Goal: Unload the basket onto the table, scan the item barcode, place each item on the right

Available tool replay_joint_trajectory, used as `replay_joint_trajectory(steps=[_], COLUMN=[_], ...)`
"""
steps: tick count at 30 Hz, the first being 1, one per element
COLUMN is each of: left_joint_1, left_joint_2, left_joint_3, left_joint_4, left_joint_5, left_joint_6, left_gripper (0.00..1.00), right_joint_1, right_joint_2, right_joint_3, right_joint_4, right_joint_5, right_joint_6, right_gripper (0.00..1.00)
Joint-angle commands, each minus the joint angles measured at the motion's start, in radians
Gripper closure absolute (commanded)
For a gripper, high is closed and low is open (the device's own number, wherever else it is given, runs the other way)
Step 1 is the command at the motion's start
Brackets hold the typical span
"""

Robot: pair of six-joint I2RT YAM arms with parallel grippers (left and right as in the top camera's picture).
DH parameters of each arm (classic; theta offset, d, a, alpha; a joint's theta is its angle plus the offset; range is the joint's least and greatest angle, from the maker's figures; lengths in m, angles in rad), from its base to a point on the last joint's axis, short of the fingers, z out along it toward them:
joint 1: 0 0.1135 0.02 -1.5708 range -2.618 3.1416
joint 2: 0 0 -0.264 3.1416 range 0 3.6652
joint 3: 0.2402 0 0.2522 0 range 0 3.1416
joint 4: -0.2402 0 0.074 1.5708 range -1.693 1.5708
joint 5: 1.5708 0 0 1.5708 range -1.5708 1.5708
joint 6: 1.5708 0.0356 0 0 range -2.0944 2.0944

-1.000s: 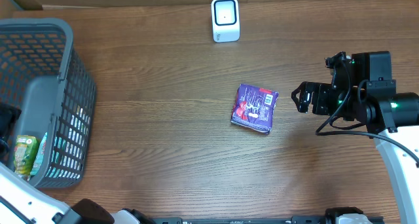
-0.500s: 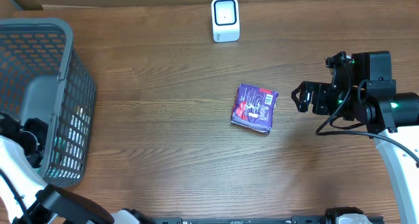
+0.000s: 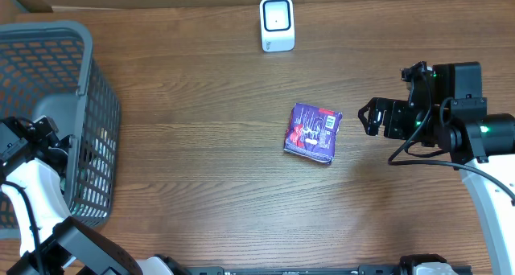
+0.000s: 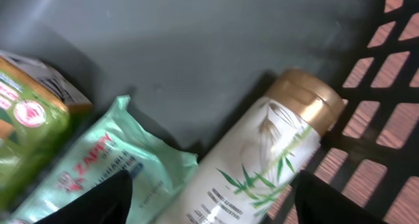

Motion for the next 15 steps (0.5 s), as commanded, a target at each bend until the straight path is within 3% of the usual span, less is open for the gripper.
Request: replay_joint_trajectory(steps=[1,5,9,15], left_joint_1=[-0.014,-0.014,-0.014,-0.014], left_joint_2=[-0.006,-0.006,-0.002,0.0], left_joint_3=[-0.016,-0.016,-0.029,-0.029], left_joint_4=[0.023,0.034,0.011,-0.014], left_joint_5=[-0.038,-0.034,-0.008,-0.008], left_joint_6=[0.081,0.159,0.292,0.385], left_gripper=[0.27,0.29,0.24,0.22], right_joint_1=[0.005,0.005,0.005,0.005], right_joint_2=[-0.002,-0.002,-0.002,-0.002], right_joint_3=[-0.006,-0.006,-0.006,-0.006], right_joint_4=[0.011,0.016,0.034,0.052], right_joint_5=[-0.008,-0.009,-0.008,-0.008], right_joint_6=[0.005,0.006,0.047,0.069], right_gripper=[0.0,0.0,0.0,0.0])
